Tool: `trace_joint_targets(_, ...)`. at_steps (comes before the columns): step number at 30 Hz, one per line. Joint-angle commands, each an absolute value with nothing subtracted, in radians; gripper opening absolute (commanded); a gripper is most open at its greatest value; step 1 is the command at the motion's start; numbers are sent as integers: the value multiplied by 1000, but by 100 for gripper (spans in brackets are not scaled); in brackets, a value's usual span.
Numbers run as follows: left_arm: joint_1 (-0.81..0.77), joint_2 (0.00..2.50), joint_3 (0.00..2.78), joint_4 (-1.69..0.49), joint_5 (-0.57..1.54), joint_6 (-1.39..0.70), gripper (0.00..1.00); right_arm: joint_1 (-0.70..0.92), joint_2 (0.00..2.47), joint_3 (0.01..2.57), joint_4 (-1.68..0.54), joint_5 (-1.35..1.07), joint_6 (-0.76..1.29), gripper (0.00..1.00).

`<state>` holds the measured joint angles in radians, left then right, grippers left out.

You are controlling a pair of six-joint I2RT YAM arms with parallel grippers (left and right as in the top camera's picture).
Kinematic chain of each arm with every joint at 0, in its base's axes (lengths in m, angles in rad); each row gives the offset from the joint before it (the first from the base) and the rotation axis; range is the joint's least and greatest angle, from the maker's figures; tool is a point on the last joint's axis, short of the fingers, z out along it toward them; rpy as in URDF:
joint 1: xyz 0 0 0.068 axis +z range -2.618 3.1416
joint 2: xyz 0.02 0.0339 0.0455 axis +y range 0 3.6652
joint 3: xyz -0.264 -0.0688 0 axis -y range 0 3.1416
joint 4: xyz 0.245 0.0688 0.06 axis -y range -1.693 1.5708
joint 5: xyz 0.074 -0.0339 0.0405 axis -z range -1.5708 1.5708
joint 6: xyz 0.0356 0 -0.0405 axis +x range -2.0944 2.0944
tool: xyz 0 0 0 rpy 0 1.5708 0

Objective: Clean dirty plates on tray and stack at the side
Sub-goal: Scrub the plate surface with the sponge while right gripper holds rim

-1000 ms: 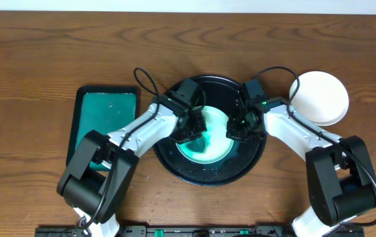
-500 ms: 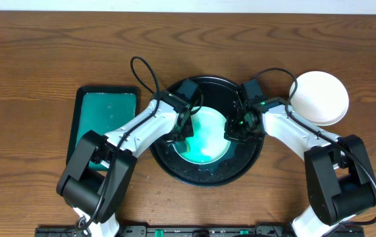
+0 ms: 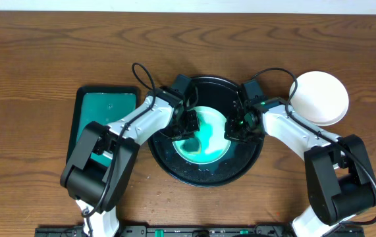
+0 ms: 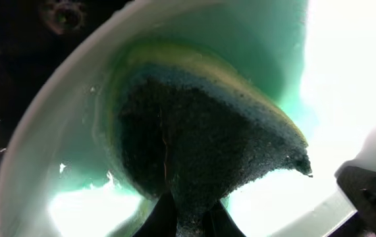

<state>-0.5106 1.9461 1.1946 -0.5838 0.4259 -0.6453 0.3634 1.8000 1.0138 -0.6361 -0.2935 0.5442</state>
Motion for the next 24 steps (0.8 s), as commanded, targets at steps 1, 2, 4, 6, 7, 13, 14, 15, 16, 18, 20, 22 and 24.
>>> trace_joint_targets(1,-543,2125,1155,-421,620,-693,7,368,1817,1010,-639,-289,534,2)
trace_joint_targets(2,-544,2144,1155,-382,660,-715,7,368,1817,1010,-639,-289,534,2)
trace_joint_targets(4,-545,2176,1156,-316,736,-749,7,368,1817,1010,-640,-289,534,2)
trace_joint_targets(6,-545,2202,1156,-253,798,-783,7,368,1817,1010,-643,-289,534,2)
trace_joint_targets(7,-545,2211,1157,-229,817,-804,7,368,1817,1010,-644,-289,534,2)
trace_joint_targets(13,-541,2218,1163,-166,823,-825,7,368,1817,1010,-648,-289,534,2)
trace_joint_targets(14,-536,2218,1163,-166,804,-825,7,368,1817,1010,-648,-289,534,2)
trace_joint_targets(15,-528,2218,1164,-171,770,-826,7,368,1817,1010,-649,-289,534,2)
trace_joint_targets(16,-520,2218,1164,-175,740,-825,7,368,1817,1010,-651,-289,534,1)
trace_joint_targets(18,-499,2218,1164,-188,674,-825,7,368,1817,1010,-659,-289,534,2)
trace_joint_targets(20,-476,2218,1165,-184,654,-821,7,368,1817,1010,-666,-288,533,2)
trace_joint_targets(22,-459,2218,1171,-160,695,-804,7,368,1817,1010,-666,-288,533,2)
trace_joint_targets(24,-454,2218,1181,-126,762,-797,7,368,1817,1010,-664,-288,533,2)
